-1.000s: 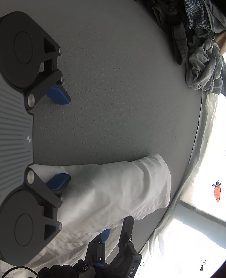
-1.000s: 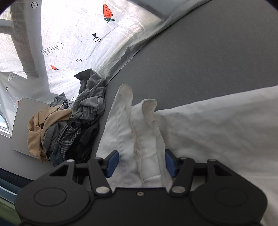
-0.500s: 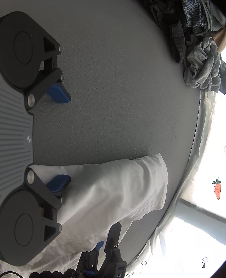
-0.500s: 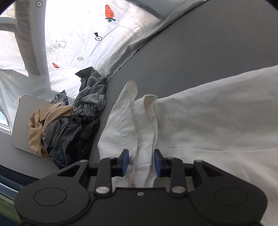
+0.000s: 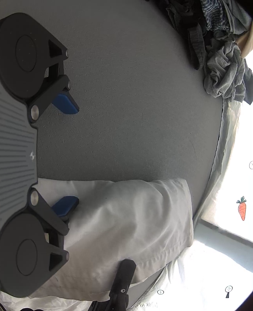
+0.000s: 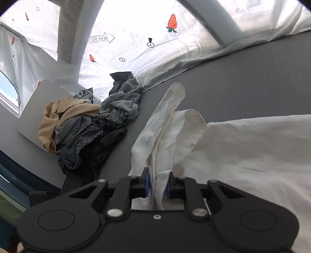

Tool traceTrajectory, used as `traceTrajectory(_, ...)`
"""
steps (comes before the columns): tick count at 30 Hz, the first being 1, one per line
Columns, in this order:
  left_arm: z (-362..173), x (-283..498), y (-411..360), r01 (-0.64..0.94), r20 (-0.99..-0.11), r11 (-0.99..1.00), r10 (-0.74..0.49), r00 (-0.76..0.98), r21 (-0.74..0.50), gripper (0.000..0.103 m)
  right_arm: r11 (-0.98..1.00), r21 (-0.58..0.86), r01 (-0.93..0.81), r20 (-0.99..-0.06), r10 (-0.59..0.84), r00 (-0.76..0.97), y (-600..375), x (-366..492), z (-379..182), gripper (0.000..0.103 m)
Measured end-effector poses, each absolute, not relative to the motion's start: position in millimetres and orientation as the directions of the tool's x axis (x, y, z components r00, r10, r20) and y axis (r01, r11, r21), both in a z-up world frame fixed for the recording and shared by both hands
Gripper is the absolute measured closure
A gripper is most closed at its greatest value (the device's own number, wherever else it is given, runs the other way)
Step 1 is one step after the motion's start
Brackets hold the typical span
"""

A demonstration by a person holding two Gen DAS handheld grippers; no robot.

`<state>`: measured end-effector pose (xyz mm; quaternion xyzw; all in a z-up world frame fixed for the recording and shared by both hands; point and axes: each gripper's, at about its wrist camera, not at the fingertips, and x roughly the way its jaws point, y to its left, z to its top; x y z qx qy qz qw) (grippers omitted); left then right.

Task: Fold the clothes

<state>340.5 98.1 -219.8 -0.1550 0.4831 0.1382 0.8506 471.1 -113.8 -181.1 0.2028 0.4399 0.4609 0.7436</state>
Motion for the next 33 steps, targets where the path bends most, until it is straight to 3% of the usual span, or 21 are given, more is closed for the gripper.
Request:
traceTrajectory(8,-202,324,57,-0.312,-0.843,0.945,0.088,0.531,-0.097,0.011,0.547,0.663,-0.511,-0.424,0.837,0.346,-171,440,-153,0.089)
traceTrajectory(19,-198,292,-3,-0.241,-0.834,0.961,0.020,0.552,-0.137,0.011,0.614,0.702,-0.362,-0.412,0.764,0.496,-270,414,-154,0.090)
traceTrajectory(31,-210,290,-63,-0.195,-0.865,0.973,-0.008,0.502,-0.122,0.011,0.686,0.703,-0.187,-0.512,0.671,0.536,-346,409,-187,0.089)
traceTrajectory(33,-216,287,-68,-0.211,-0.874,0.969,-0.007,0.485,-0.125,0.011,0.716,0.676,-0.174,-0.552,0.648,0.525,-346,410,-194,0.085)
